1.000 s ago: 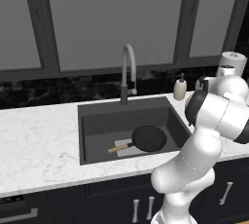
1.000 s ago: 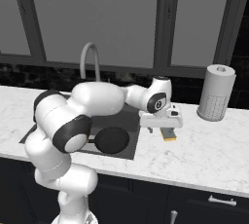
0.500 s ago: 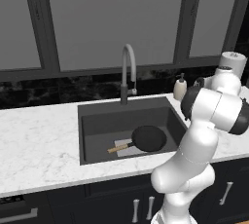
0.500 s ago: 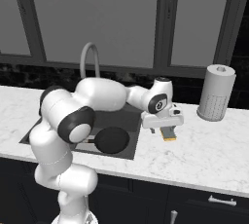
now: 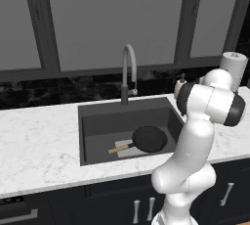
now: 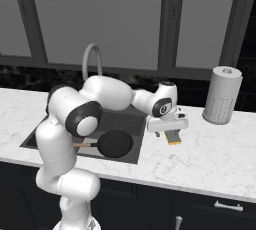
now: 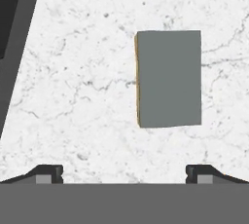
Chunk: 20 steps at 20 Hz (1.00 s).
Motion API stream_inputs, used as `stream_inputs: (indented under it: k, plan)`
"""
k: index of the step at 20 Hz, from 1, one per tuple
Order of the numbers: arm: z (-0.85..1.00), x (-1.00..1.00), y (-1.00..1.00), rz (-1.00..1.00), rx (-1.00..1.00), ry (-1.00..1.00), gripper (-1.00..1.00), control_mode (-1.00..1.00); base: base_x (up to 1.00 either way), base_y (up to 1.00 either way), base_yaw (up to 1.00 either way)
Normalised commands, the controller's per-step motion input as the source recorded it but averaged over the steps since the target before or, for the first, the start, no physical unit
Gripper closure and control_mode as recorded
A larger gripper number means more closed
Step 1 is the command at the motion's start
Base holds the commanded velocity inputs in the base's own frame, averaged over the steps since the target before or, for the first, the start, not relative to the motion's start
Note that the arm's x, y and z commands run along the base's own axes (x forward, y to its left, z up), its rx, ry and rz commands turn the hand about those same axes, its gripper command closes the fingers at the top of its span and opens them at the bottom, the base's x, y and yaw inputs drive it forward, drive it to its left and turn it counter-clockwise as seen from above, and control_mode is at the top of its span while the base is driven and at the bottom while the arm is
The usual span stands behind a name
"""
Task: Pick the pan and sponge and place them into the sink. Then turn on the water.
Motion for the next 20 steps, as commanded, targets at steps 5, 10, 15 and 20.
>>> stream_inputs:
  k: [5, 10, 15, 20]
  plan:
    - [-0.15, 0.21, -0.12, 0.00, 0.01, 0.00, -1.00, -1.00, 0.00, 0.00, 0.00]
    - [-0.16, 0.20, -0.14, 0.00, 0.02, 0.00, -1.00, -1.00, 0.00, 0.00, 0.00]
    - [-0.22, 0.22, -0.03, 0.00, 0.00, 0.00, -1.00, -1.00, 0.00, 0.00, 0.00]
    - [-0.20, 0.23, -0.05, 0.00, 0.00, 0.00, -1.00, -1.00, 0.00, 0.00, 0.00]
